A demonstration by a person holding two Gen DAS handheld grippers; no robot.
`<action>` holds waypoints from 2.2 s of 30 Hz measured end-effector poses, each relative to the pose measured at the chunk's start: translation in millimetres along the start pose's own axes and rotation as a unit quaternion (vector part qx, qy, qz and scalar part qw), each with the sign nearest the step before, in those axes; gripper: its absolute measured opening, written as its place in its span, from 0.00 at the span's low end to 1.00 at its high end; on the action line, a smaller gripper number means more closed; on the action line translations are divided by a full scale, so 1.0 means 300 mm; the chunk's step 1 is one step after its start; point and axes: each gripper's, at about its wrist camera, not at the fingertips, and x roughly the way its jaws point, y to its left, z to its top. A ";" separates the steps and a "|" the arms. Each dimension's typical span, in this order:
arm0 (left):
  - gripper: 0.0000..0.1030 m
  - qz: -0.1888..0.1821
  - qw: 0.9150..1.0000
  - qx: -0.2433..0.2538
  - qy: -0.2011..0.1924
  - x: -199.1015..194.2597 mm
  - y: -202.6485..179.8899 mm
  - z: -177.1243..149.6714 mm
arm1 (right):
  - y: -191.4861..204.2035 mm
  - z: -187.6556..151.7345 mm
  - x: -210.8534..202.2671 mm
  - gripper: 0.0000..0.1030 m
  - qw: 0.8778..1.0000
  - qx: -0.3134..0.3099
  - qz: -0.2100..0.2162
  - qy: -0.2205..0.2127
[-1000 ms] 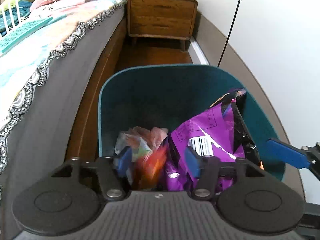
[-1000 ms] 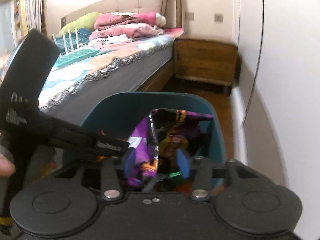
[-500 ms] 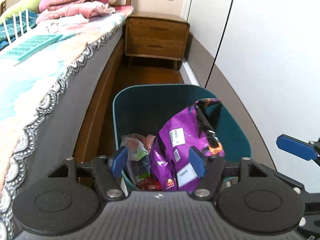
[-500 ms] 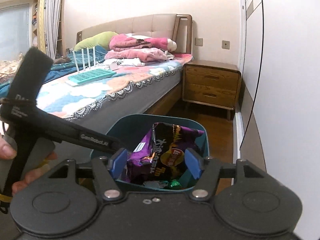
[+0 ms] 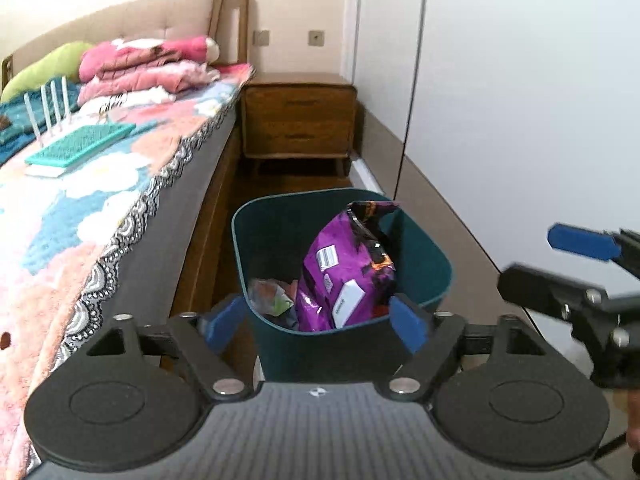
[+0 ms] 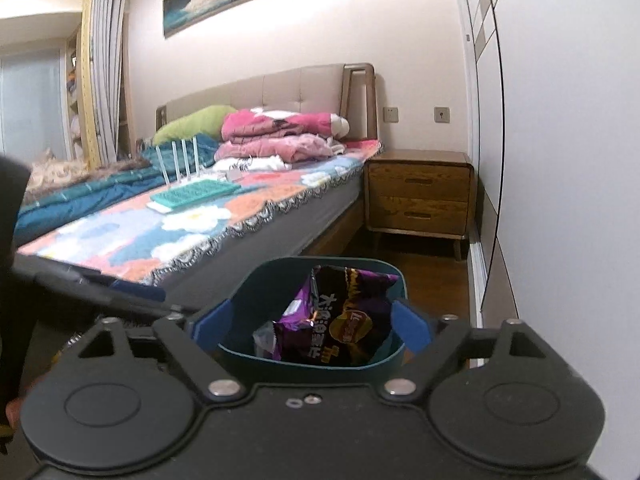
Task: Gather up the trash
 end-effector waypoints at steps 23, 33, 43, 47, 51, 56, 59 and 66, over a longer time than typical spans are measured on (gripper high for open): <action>0.98 0.002 0.997 -0.046 -0.069 -0.207 0.012 -0.043 | 0.053 0.021 -0.107 1.00 0.998 0.009 0.008 -0.063; 0.98 0.009 0.996 -0.036 -0.081 -0.232 -0.002 -0.031 | 0.067 0.027 -0.118 1.00 0.998 0.004 0.011 -0.069; 0.98 0.011 0.996 -0.028 -0.087 -0.239 -0.002 -0.041 | 0.071 0.026 -0.124 1.00 0.997 -0.001 0.013 -0.071; 0.98 0.015 0.996 -0.026 -0.088 -0.240 -0.004 -0.041 | 0.074 0.026 -0.126 1.00 0.997 -0.002 0.011 -0.070; 0.98 0.013 0.996 -0.025 -0.087 -0.241 -0.003 -0.041 | 0.078 0.024 -0.128 1.00 0.997 -0.003 0.010 -0.071; 0.98 0.012 0.996 -0.019 -0.088 -0.239 -0.003 -0.041 | 0.074 0.026 -0.129 1.00 0.997 -0.002 0.012 -0.070; 0.98 0.008 0.996 -0.025 -0.086 -0.235 0.004 -0.041 | 0.077 0.025 -0.128 1.00 0.998 -0.003 0.010 -0.069; 0.98 0.003 0.996 -0.031 -0.087 -0.229 0.011 -0.040 | 0.078 0.026 -0.126 1.00 0.998 -0.004 0.012 -0.066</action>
